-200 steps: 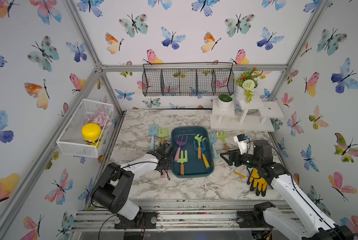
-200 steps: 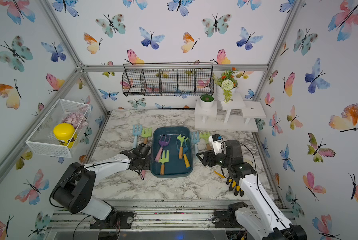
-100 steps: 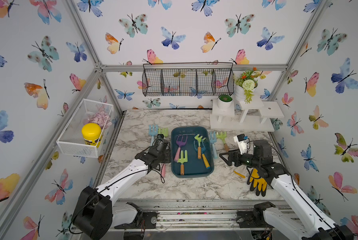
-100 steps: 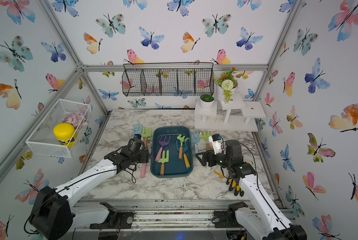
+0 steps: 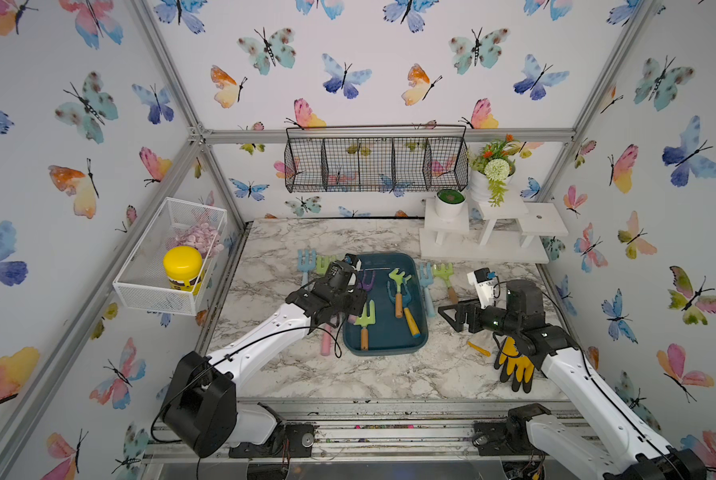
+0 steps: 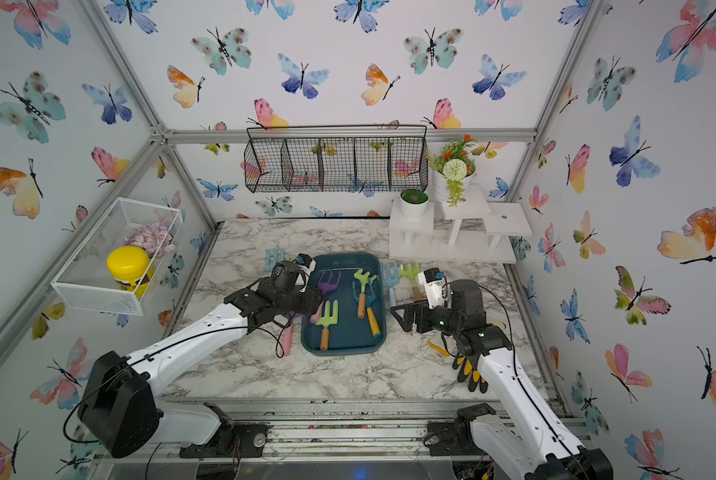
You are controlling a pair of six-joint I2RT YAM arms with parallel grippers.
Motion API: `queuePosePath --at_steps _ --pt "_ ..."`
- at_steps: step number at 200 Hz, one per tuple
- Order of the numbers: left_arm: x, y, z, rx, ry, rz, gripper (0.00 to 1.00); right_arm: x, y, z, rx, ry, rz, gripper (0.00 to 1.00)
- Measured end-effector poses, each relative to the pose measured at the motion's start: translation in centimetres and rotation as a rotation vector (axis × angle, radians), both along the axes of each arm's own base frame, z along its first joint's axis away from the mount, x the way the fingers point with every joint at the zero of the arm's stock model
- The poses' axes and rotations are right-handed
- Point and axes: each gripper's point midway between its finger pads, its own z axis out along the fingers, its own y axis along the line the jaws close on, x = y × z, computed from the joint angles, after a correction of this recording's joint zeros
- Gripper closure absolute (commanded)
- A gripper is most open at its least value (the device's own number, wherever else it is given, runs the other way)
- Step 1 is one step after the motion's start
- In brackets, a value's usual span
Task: Take the hand rake out of the storage box
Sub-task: Pick up the rake from the storage box.
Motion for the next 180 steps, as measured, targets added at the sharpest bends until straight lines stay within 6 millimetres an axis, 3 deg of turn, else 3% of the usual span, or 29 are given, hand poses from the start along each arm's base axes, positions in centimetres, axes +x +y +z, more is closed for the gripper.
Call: queuePosePath --at_steps 57,134,167,180 --pt "2.8 -1.9 -3.0 0.073 0.073 -0.005 0.51 0.0 0.0 -0.1 -0.001 0.002 -0.001 0.11" --pt "3.7 -1.0 -8.8 0.189 0.186 0.078 0.31 0.1 0.0 -0.1 -0.002 0.005 -0.001 0.12" --pt "3.8 -1.0 -9.5 0.199 0.209 0.092 0.27 0.1 0.0 -0.1 -0.002 0.004 0.000 0.12" --pt "3.9 -1.0 -9.3 0.196 0.208 0.094 0.19 0.0 0.0 -0.1 -0.002 0.005 0.000 0.13"
